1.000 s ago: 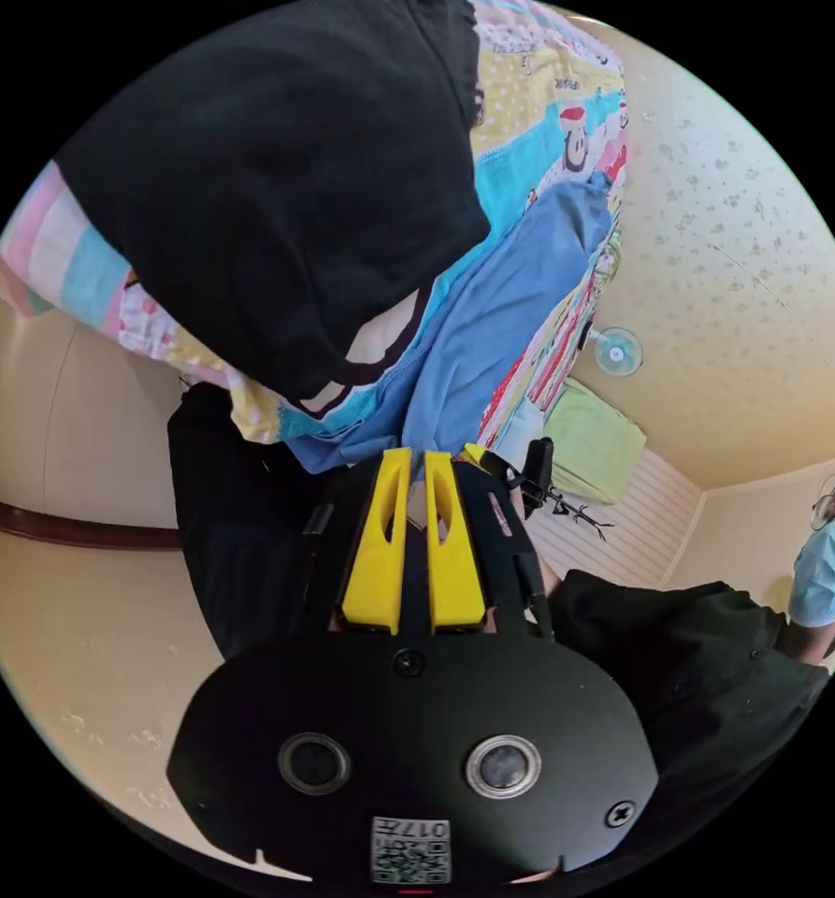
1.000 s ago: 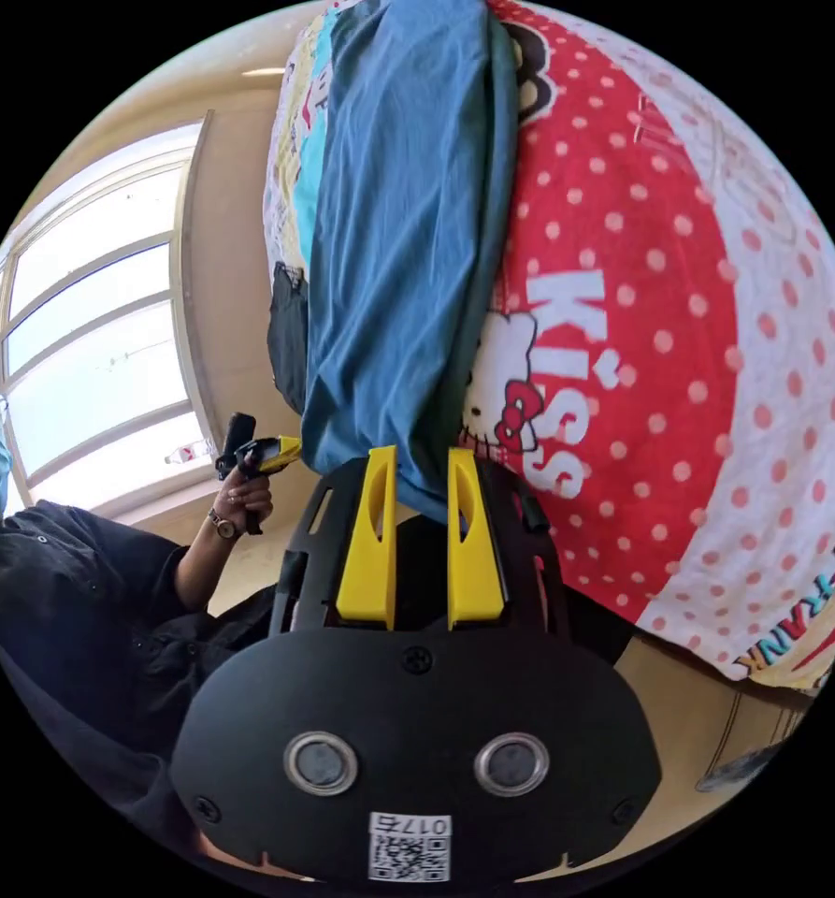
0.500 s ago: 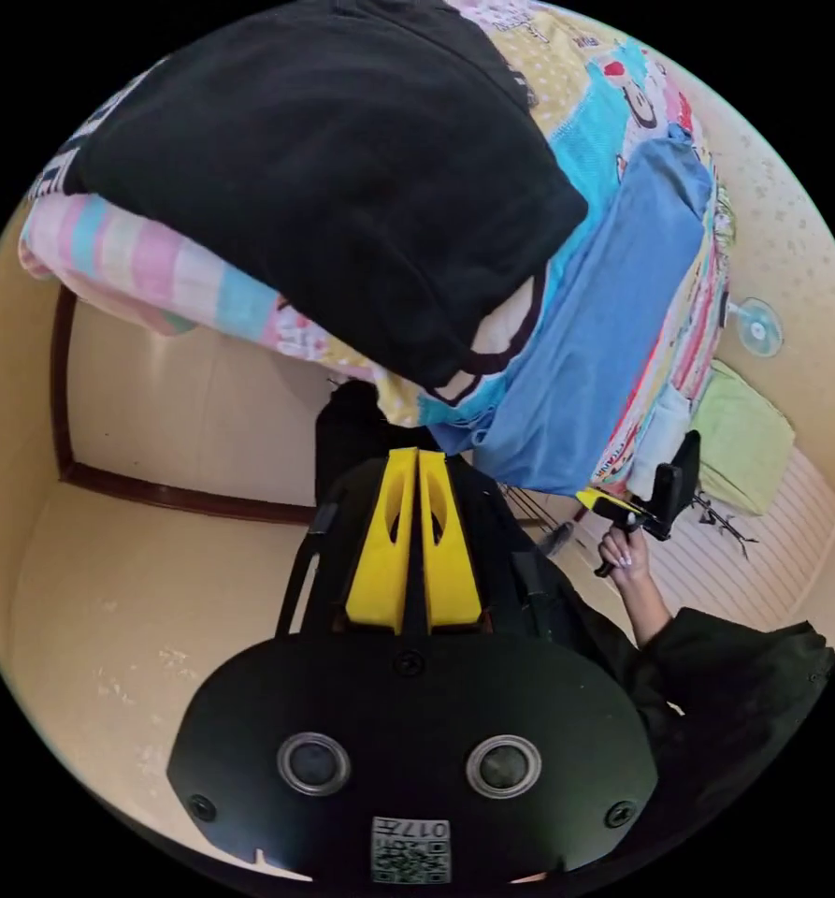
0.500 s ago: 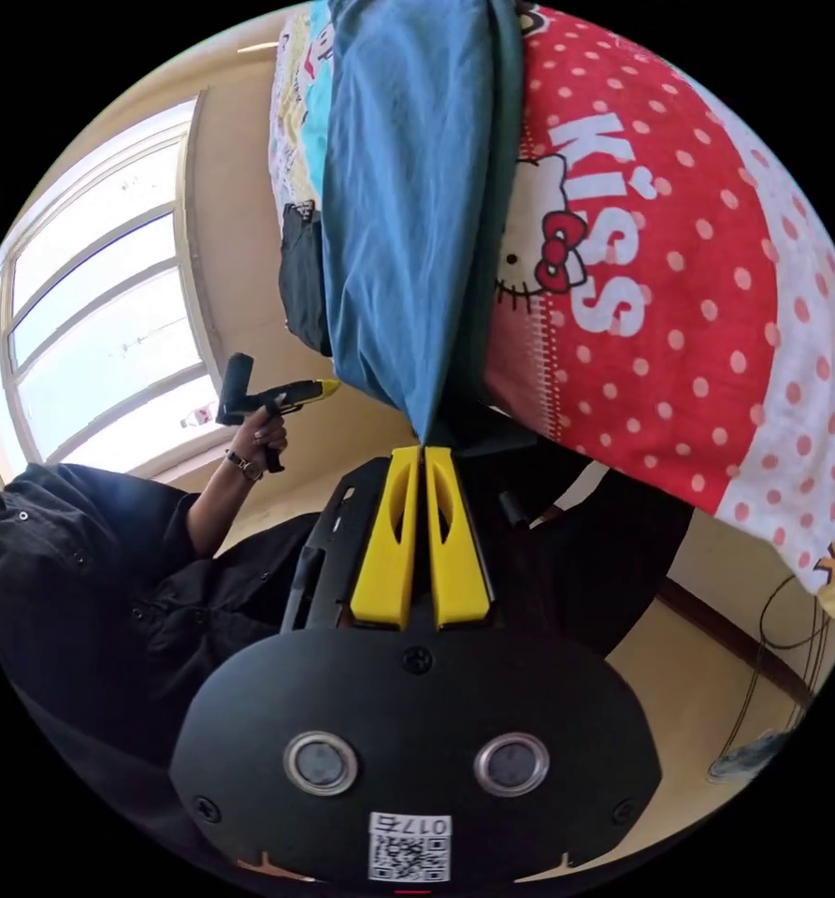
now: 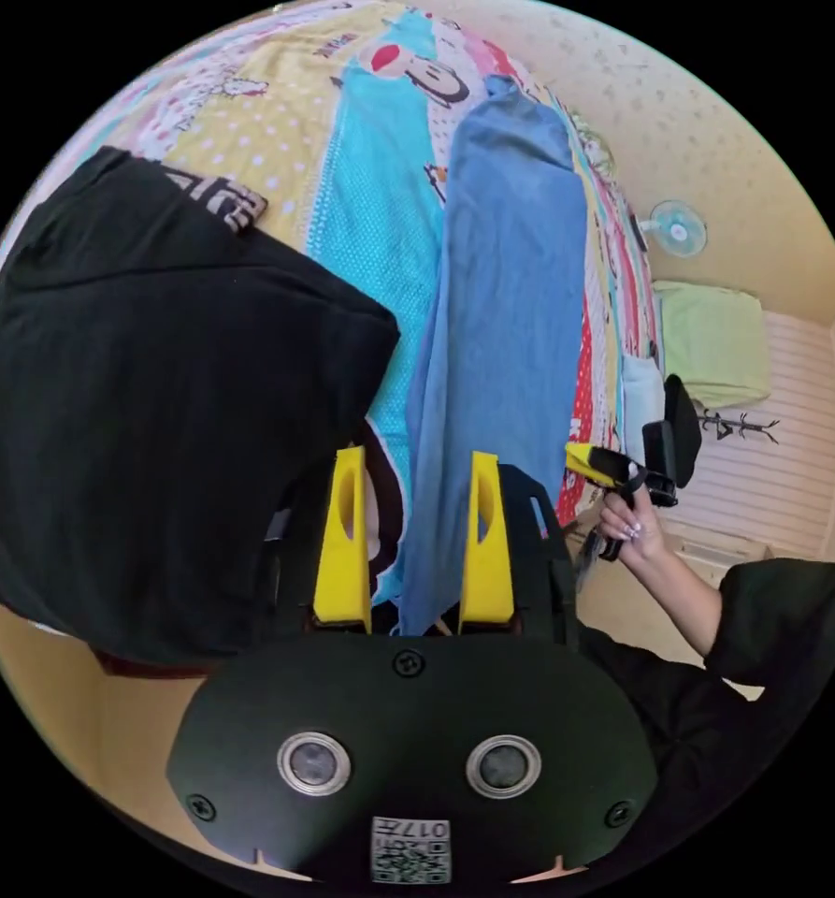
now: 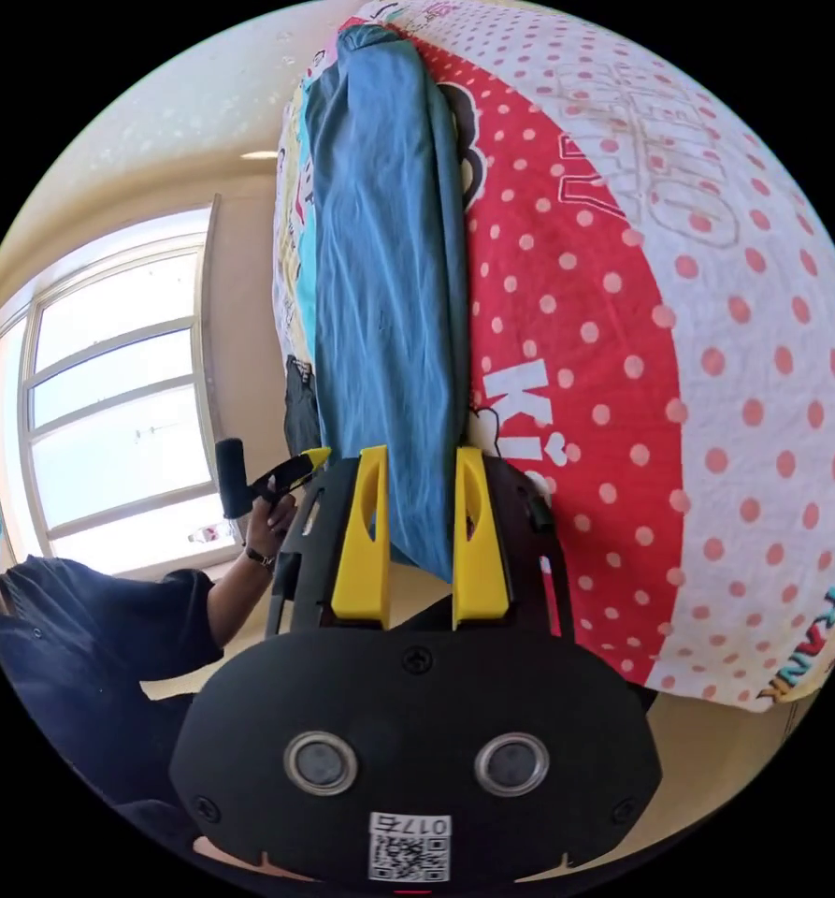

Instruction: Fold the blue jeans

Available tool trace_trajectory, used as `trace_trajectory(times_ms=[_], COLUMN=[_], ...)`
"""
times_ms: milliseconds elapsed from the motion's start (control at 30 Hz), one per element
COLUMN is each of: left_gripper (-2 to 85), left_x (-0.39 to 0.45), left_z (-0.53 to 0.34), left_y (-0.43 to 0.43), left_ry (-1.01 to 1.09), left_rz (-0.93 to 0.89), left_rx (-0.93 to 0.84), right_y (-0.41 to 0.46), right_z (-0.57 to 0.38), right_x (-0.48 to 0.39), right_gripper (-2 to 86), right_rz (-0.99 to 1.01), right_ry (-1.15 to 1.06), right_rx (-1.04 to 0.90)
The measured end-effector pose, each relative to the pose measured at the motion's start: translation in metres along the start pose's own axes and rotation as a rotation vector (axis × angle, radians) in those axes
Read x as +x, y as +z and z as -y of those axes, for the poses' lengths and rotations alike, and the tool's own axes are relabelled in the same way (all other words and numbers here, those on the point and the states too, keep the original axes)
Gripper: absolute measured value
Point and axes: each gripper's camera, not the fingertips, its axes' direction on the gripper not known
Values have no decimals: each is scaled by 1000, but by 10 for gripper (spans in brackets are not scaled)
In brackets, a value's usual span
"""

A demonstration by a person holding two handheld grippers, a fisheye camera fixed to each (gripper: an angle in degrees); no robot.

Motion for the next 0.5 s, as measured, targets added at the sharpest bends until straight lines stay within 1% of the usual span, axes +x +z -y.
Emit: trace_trajectory(times_ms=[33, 100, 133, 167, 200, 233, 300, 367, 433, 467, 500], left_gripper=[125, 94, 53, 33, 24, 18, 11, 7, 7, 8, 10], left_x=[5, 15, 22, 25, 31, 41, 61, 78, 83, 81, 71], left_z=[-9, -19, -23, -24, -26, -31, -42, -57, -78, -83, -93], left_y=[2, 9, 14, 19, 29, 30, 30, 33, 41, 43, 51], left_ry=[5, 10, 8, 13, 8, 10, 49, 84, 61, 43, -16], left_rz=[24, 77, 95, 61, -45, -149, -221, -197, -167, -185, -266], left_rx=[31, 15, -28, -78, -156, -168, -183, -224, -260, -266, -276], right_y=[6, 23, 31, 30, 27, 17, -4, -31, -47, -53, -55], right_z=[-3, 0, 3, 5, 6, 8, 6, -5, -14, -19, -21], right_x=[0, 5, 6, 3, -1, -10, -26, -41, -39, -32, -28], right_gripper=[78, 49, 43, 38, 36, 33, 30, 28, 28, 29, 29], right_rz=[6, 80, 156, 204, 210, 192, 127, 21, -32, -20, 6], right_ry=[11, 36, 38, 15, -4, -53, -154, -253, -260, -240, -227], right_rx=[32, -60, -128, -154, -166, -199, -264, -351, -402, -441, -458])
